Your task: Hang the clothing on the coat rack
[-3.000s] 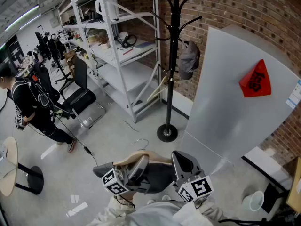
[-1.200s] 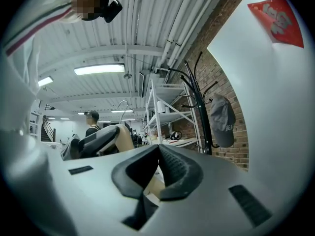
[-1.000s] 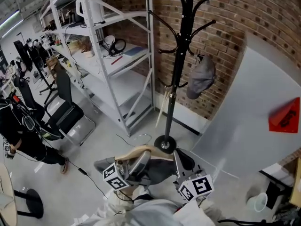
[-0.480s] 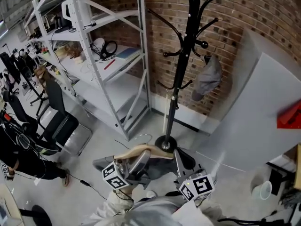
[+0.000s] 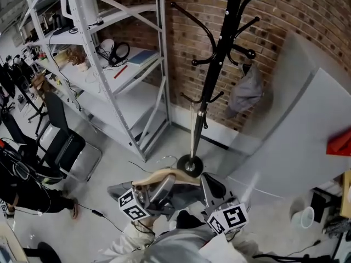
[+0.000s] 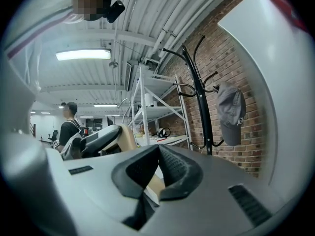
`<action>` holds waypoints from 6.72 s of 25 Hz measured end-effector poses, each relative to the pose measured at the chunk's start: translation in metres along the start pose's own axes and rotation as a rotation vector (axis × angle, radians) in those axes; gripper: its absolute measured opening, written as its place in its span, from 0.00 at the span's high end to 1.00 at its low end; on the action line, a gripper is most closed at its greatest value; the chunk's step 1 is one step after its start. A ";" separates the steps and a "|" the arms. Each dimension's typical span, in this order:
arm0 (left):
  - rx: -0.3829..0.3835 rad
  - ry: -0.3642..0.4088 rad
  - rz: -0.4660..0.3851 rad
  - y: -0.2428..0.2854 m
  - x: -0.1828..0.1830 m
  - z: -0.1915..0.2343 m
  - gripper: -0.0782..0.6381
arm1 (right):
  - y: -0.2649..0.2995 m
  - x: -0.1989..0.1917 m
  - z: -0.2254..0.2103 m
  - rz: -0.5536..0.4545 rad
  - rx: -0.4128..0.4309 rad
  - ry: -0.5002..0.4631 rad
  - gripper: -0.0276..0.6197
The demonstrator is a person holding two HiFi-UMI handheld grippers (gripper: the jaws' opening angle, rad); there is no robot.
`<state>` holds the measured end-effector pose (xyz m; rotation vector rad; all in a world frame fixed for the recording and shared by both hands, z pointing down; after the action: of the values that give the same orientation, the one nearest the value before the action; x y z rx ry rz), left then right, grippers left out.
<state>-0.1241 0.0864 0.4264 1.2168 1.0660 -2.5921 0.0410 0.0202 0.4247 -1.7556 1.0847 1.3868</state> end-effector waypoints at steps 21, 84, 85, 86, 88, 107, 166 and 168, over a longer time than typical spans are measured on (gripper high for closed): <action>-0.082 -0.050 0.037 0.121 -0.009 0.105 0.75 | 0.092 0.045 -0.119 -0.064 -0.087 -0.043 0.92; -0.518 -0.289 0.179 0.200 0.046 0.194 0.75 | 0.123 0.079 -0.087 -0.271 -0.650 -0.117 0.92; -0.520 -0.287 0.173 0.203 0.048 0.194 0.75 | 0.122 0.080 -0.088 -0.274 -0.655 -0.124 0.92; -0.524 -0.283 0.165 0.206 0.050 0.194 0.75 | 0.121 0.082 -0.089 -0.276 -0.657 -0.133 0.92; -0.531 -0.278 0.148 0.212 0.055 0.195 0.75 | 0.119 0.086 -0.090 -0.282 -0.658 -0.156 0.92; -0.516 -0.277 0.102 0.252 0.059 0.210 0.75 | 0.117 0.096 -0.113 -0.282 -0.645 -0.173 0.92; -0.431 -0.388 0.100 0.270 0.007 0.262 0.73 | 0.120 0.083 -0.157 -0.243 -0.619 -0.070 0.92; -0.406 -0.407 0.104 0.264 0.002 0.266 0.73 | 0.121 0.081 -0.157 -0.241 -0.617 -0.067 0.92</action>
<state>-0.2046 -0.2781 0.3953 0.6050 1.3023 -2.2500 0.0102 -0.1876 0.3831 -2.1526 0.3976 1.7205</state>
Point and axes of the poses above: the fingertips, and each gripper's own axes: y forward along the fingers, z to its left, x out of its top, the point moved 7 cm from there along -y, backward along the fingers, and after that the axes turned 7 degrees about y, right-handed, at the moved point
